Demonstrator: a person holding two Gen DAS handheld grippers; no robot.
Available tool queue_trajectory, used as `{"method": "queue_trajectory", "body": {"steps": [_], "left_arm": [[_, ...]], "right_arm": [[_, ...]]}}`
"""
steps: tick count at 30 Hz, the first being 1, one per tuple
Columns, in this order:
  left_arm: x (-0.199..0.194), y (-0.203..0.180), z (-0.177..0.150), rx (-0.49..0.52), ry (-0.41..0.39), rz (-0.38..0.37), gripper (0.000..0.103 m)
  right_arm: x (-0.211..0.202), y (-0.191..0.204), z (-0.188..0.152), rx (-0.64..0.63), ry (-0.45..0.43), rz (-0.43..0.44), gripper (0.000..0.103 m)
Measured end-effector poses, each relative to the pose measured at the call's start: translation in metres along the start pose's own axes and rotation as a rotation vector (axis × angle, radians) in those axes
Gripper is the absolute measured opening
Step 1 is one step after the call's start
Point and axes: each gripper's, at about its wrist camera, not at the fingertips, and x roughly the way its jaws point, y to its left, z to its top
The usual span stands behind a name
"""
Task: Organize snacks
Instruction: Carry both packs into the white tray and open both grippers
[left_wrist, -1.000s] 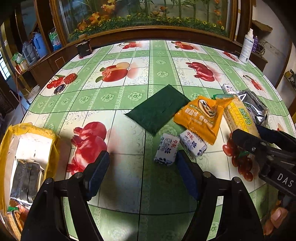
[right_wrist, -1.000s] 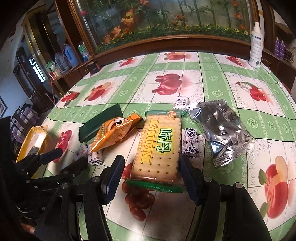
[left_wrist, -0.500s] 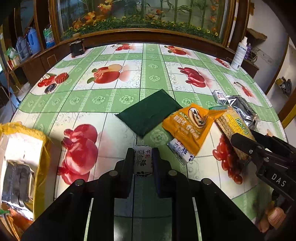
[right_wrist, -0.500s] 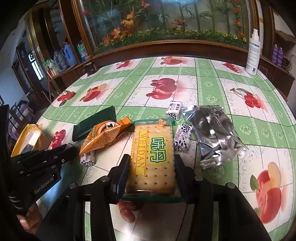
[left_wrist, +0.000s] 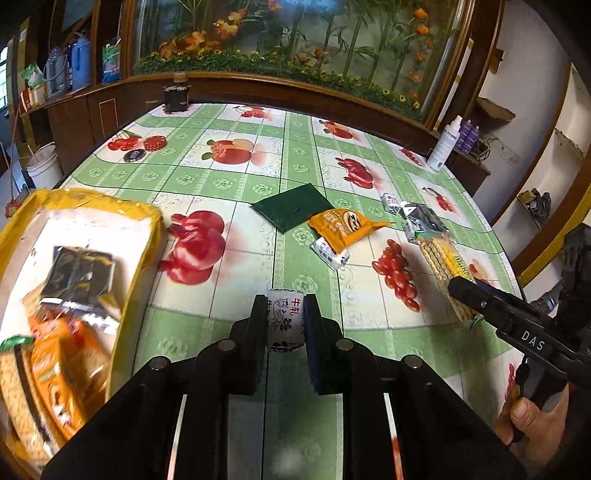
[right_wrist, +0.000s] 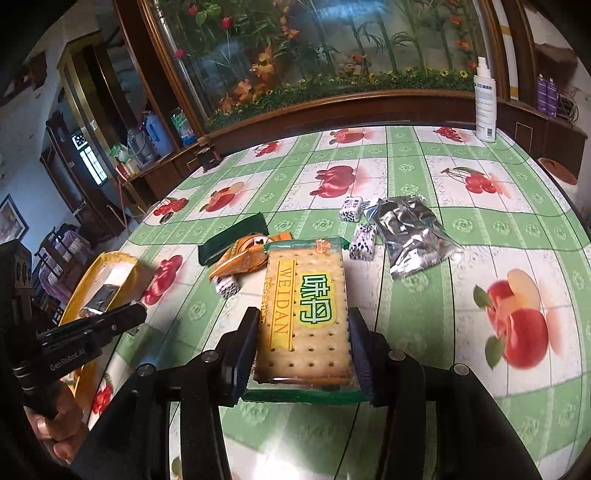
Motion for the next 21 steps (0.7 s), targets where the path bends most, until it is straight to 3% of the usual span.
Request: {"method": "queue_trajectory", "body": {"steps": [9, 21], "left_arm": [[-0.043, -0.013, -0.019, 0.032, -0.059, 0.071, 0.016], [-0.087, 0.004, -0.037, 0.024, -0.127, 0.219, 0.016]], "right_arm": [[-0.043, 0.012, -0.026, -0.004, -0.03, 0.03, 0.048], [-0.079, 0.066, -0.036, -0.077, -0.082, 0.12, 0.048]]}}
